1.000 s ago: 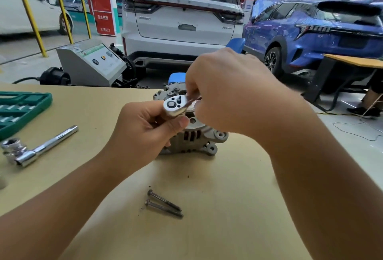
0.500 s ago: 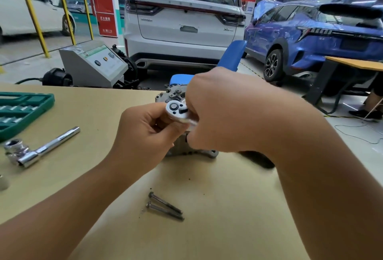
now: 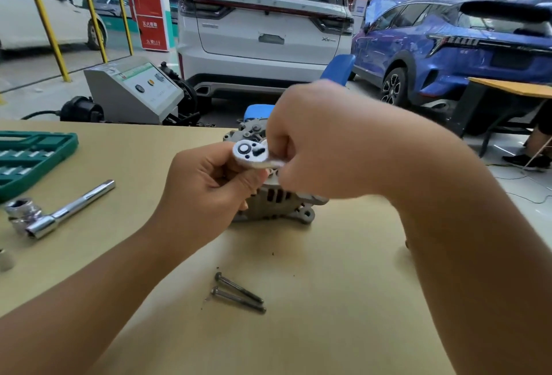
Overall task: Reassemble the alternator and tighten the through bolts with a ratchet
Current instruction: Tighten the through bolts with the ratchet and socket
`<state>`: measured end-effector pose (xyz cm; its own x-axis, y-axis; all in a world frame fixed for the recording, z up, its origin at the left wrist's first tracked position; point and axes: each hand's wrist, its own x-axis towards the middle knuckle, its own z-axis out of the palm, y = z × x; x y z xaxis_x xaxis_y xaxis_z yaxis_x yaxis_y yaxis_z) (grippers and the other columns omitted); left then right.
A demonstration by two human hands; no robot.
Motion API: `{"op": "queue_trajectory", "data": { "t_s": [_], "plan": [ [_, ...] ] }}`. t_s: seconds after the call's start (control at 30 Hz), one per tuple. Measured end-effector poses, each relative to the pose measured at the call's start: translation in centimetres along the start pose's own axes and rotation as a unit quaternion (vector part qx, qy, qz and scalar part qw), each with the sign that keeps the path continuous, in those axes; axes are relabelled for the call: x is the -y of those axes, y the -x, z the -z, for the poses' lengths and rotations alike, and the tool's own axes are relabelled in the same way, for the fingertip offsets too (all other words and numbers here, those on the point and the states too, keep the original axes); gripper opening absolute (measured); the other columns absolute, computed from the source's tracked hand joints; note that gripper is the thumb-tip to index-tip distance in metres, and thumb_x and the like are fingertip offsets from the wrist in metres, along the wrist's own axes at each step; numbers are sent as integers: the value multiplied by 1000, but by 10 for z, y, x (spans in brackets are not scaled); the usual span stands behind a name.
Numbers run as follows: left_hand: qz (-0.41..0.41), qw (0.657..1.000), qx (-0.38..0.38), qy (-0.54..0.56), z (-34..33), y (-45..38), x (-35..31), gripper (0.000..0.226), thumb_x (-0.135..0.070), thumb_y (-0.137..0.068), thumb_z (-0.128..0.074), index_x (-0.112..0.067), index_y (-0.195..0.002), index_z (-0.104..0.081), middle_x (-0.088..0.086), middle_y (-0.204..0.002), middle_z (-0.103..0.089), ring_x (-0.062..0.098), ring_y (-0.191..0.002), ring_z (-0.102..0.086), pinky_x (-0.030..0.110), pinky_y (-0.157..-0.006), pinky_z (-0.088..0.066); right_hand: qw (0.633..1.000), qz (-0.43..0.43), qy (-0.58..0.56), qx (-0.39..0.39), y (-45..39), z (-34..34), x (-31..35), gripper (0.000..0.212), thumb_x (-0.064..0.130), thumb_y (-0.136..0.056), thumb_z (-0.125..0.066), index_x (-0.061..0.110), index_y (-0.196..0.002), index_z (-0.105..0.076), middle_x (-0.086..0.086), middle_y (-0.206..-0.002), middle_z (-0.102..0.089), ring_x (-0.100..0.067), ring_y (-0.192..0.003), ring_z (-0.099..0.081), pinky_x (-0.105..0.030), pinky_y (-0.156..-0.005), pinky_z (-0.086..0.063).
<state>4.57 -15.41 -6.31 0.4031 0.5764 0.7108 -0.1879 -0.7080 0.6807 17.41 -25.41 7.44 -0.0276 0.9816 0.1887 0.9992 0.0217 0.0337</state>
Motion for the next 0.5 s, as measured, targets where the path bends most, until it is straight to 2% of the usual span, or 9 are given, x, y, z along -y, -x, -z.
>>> {"op": "queue_trajectory", "data": {
  "t_s": [0.07, 0.13, 0.17, 0.23, 0.27, 0.3, 0.37, 0.43, 0.5],
  "plan": [
    [7, 1000, 7, -9, 2, -1, 2, 14, -34, -87, -75, -26, -98, -76, 0, -79, -73, 12, -56, -62, 24, -51, -53, 999, -14, 9, -41, 0, 0, -5, 15, 14, -80, -63, 26, -86, -70, 5, -83, -63, -19, -73, -63, -32, -60, -54],
    [14, 1000, -1, -8, 1, -1, 3, 18, -34, -87, -77, -18, -96, -77, 6, -77, -72, 13, -54, -61, 27, -49, -53, 997, -14, 29, -64, -2, -3, -7, 9, 19, -80, -65, 23, -88, -69, 2, -81, -64, -21, -71, -63, -32, -59, -53],
    [14, 1000, -7, -4, 0, -1, 2, 22, -36, -87, -76, -16, -96, -78, 6, -75, -72, 14, -53, -60, 27, -49, -52, 999, -5, 30, -43, -4, -5, -6, 12, 28, -79, -65, 20, -87, -69, 1, -79, -65, -22, -70, -64, -34, -63, -54],
    [7, 1000, -13, -4, -2, -2, 0, 24, -41, -87, -73, -19, -95, -78, 1, -73, -73, 11, -53, -61, 25, -49, -52, 999, 18, 39, 27, -5, -9, -2, 31, 42, -70, -60, 16, -86, -69, -1, -78, -67, -25, -72, -67, -43, -76, -55],
    [6, 1000, -15, -6, -2, -2, -1, 21, -41, -87, -73, -23, -95, -78, 0, -72, -73, 10, -53, -60, 25, -49, -52, 998, 19, 45, 44, -5, -9, -1, 31, 43, -70, -60, 16, -82, -67, 0, -75, -65, -24, -69, -63, -41, -75, -53],
    [11, 1000, -15, -8, -2, -3, -1, 18, -40, -87, -75, -25, -96, -78, 0, -73, -74, 9, -52, -60, 25, -49, -53, 998, 16, 41, 41, -5, -9, -3, 24, 40, -75, -63, 16, -77, -66, 2, -72, -61, -22, -65, -58, -34, -67, -49],
    [31, 999, -12, -5, -1, -5, 0, 14, -33, -87, -79, -25, -99, -78, 4, -75, -74, 13, -52, -60, 28, -48, -54, 1000, -4, 21, 4, -6, -6, -11, 5, 26, -87, -67, 24, -84, -71, 6, -73, -60, -15, -64, -57, -28, -55, -45],
    [40, 999, 0, -1, 1, -6, 0, 12, -32, -86, -78, -27, -97, -78, 4, -75, -73, 14, -53, -61, 26, -48, -54, 997, -19, 46, -60, -4, -5, -16, 12, 19, -90, -67, 28, -95, -72, 6, -81, -63, -14, -69, -59, -29, -56, -47],
    [35, 999, 10, 0, 2, -5, 0, 12, -35, -86, -79, -29, -97, -77, 4, -75, -73, 12, -54, -61, 24, -49, -53, 997, -12, 42, -63, -3, -2, -15, 4, 26, -89, -67, 26, -90, -71, 8, -76, -61, -11, -66, -56, -25, -51, -39]
  ]
}}
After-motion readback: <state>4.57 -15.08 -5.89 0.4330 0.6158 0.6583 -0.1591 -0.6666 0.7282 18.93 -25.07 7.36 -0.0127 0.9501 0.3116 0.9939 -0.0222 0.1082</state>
